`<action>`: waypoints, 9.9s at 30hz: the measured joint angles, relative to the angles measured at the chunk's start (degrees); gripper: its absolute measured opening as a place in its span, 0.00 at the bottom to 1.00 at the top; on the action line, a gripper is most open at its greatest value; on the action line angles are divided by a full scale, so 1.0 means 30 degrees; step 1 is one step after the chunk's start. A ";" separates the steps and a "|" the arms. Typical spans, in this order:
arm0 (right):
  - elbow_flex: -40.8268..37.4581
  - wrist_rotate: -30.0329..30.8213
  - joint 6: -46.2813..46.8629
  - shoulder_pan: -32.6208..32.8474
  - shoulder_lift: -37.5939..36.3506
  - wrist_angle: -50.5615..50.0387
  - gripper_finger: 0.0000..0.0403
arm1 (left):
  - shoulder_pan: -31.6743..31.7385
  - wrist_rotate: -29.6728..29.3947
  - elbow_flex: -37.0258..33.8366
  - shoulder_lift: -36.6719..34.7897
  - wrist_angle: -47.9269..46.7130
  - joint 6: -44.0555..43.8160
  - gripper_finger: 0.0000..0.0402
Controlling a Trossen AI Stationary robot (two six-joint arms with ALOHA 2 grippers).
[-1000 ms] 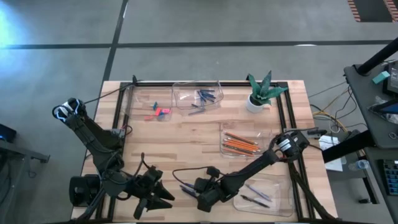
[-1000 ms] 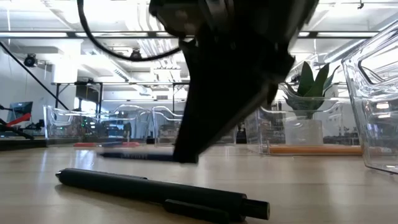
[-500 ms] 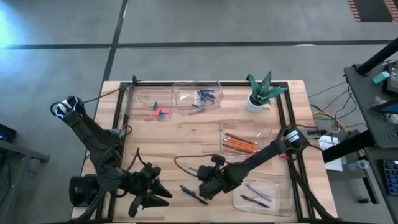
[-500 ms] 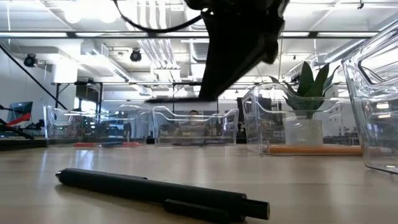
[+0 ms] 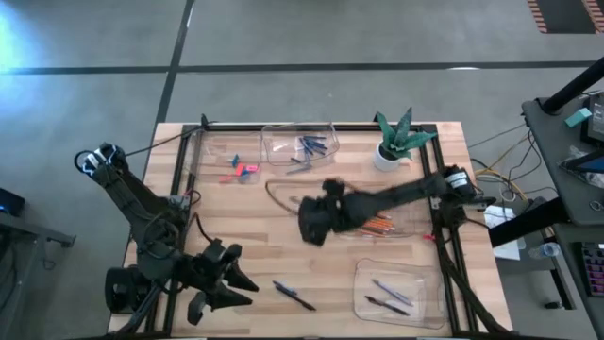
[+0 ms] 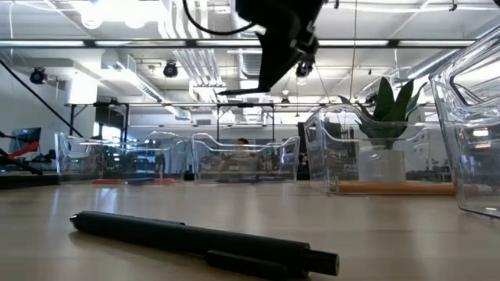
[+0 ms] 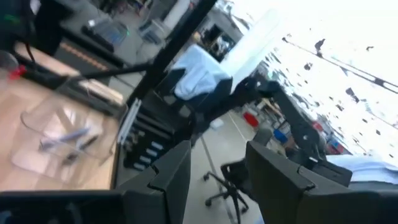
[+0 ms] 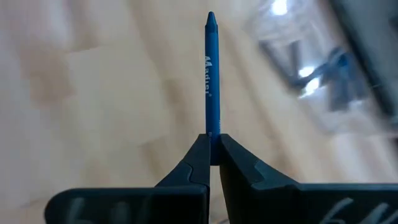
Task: Sort crayons/erasers/pens/pencils in bins
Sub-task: Put the blue crayon into the top right transparent bin
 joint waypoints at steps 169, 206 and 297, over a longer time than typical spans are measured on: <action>1.0989 -0.5371 0.8019 0.4008 1.1939 0.0655 0.32 | 0.0590 -0.3274 -0.0379 -0.1764 0.0512 0.2106 0.35; 1.0982 -0.5534 0.7832 0.4347 1.1888 0.0186 0.32 | 0.0597 -0.3296 -0.0423 -0.1764 0.0471 0.2125 0.35; 1.0705 -0.6089 -0.7055 -1.1761 1.0001 -0.1654 0.03 | 0.1086 -1.0025 -0.0342 -0.2201 0.0689 0.5163 0.35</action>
